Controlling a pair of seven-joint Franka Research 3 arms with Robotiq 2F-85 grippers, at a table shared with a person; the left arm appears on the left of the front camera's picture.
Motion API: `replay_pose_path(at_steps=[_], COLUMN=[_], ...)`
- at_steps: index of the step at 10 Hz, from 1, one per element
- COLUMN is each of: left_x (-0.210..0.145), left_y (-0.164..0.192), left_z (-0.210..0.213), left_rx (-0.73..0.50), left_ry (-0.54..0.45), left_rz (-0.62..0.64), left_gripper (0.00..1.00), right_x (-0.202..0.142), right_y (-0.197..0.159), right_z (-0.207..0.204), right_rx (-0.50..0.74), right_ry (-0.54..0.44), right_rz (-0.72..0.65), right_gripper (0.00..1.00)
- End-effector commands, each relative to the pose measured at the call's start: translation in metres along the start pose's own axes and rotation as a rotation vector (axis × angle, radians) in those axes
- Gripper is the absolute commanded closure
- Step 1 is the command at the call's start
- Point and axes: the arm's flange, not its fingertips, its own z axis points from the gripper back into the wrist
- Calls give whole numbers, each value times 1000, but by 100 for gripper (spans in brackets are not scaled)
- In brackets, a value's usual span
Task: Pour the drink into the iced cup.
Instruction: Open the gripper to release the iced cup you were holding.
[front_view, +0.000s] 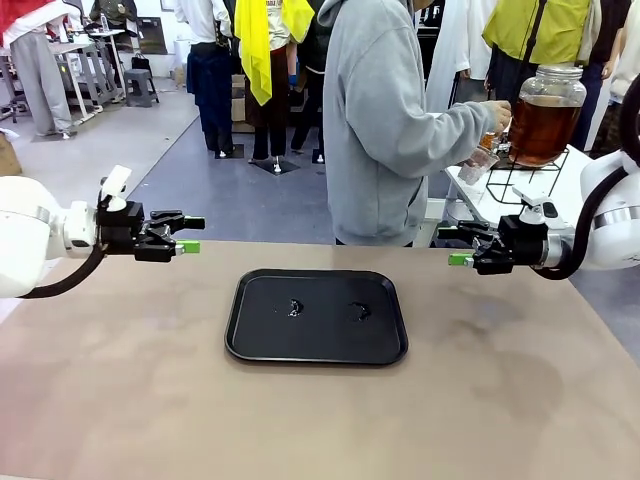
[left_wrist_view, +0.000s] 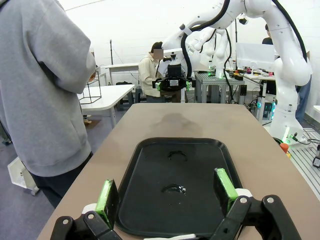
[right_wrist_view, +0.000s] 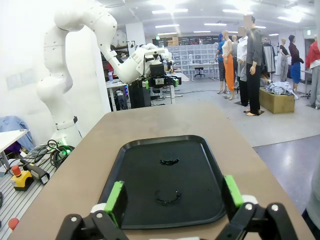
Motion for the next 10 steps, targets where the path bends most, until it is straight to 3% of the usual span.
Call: replay_pose_path(at_steps=[1,10], left_x=[2,2], left_y=[0,0], left_z=[-2,-2], left_rx=[8,8], left_ry=[-5,-5], left_rz=[-3,-3], left_gripper=[0,0], right_x=[5,5], right_y=[1,1], right_z=[0,0], right_rx=[1,1], right_ry=[0,0], right_rz=[0,0], right_gripper=[0,0])
